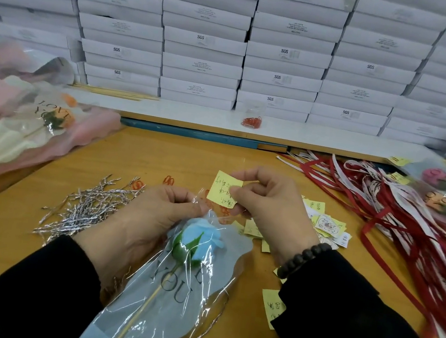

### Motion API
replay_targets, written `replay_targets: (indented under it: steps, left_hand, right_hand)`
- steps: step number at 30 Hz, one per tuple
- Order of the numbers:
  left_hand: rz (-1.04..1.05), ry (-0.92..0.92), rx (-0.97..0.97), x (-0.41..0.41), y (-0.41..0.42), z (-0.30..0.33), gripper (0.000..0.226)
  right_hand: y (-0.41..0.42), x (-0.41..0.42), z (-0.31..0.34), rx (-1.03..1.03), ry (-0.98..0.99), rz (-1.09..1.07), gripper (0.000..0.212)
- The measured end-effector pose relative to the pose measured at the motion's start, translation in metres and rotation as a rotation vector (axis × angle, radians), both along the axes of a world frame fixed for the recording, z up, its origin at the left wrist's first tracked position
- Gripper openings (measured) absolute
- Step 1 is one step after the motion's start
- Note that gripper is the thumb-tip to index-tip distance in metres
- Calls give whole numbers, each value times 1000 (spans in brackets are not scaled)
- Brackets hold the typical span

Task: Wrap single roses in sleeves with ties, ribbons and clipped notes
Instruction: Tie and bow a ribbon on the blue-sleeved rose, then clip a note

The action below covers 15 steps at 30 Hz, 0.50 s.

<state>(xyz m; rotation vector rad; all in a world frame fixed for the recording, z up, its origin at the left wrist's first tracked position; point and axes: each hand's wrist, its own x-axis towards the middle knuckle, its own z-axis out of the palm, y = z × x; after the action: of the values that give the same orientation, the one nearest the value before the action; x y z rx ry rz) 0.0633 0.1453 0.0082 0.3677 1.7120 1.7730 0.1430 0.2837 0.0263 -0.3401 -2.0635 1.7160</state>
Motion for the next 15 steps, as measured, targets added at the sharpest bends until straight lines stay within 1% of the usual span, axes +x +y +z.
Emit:
replay_targets:
  steps: [2,6,8,9,12,15]
  left_hand:
    - [0,-1,-7,0,0,-1,31]
    - [-1,10,-14,-1,0,-3,24]
    - [2,10,-10,-1,0,-3,25]
    - [7,15,-15,0,0,-3,29]
    - [17,28,-20,2,-1,-1,35]
    - [-3,32,8,6,0,0,44]
  right_hand:
    - [0,1,-2,-42,11,6,12]
    - [-1,0,-6,-20,-20,-1,7]
    - [-2,0,-6,-13,-8,-7,7]
    - [-2,0,-5,11,-1,-16,10]
    - [-1,1,-5,180,6,-58,24]
    - [-1,1,-6,215,35,-18,28]
